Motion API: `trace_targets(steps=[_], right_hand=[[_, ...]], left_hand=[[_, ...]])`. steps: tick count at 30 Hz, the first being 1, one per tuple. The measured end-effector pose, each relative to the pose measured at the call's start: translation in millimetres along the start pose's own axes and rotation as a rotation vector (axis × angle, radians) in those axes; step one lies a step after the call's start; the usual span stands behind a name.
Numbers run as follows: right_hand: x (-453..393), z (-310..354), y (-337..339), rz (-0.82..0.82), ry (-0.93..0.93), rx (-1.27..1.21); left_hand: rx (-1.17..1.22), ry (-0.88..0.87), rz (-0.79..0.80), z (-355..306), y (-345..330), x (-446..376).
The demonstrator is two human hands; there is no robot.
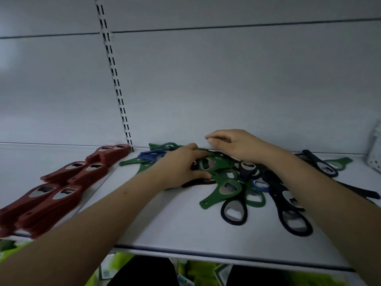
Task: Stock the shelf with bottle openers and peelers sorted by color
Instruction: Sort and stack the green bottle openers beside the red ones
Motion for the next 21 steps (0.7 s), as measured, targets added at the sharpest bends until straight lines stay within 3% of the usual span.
trace_targets(steps=[6, 12, 16, 21], right_hand=[[4, -22, -2, -0.013, 0.003, 0.011], [1, -17, 12, -0.201, 0.026, 0.105], [6, -13, 23, -0.306, 0.005, -0.040], [16, -17, 34, -0.417, -0.020, -0.287]], left_hand=[[0.151, 0.020, -0.067, 19, 15, -39], [0.538, 0.027, -0.226, 28, 17, -32], [0.889, 0.065, -0.330, 34, 26, -26], [1.134, 0.233, -0.382, 52, 22, -14]])
Point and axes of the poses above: each hand's wrist, its own x-axis away from the middle knuckle, its own y-axis out of the back of the hand, z = x × y, the point moved 9 cm from there along -x, towards the middle knuckle, and after that the axes turned 3 degrees about -y, right-handed, at the moved point
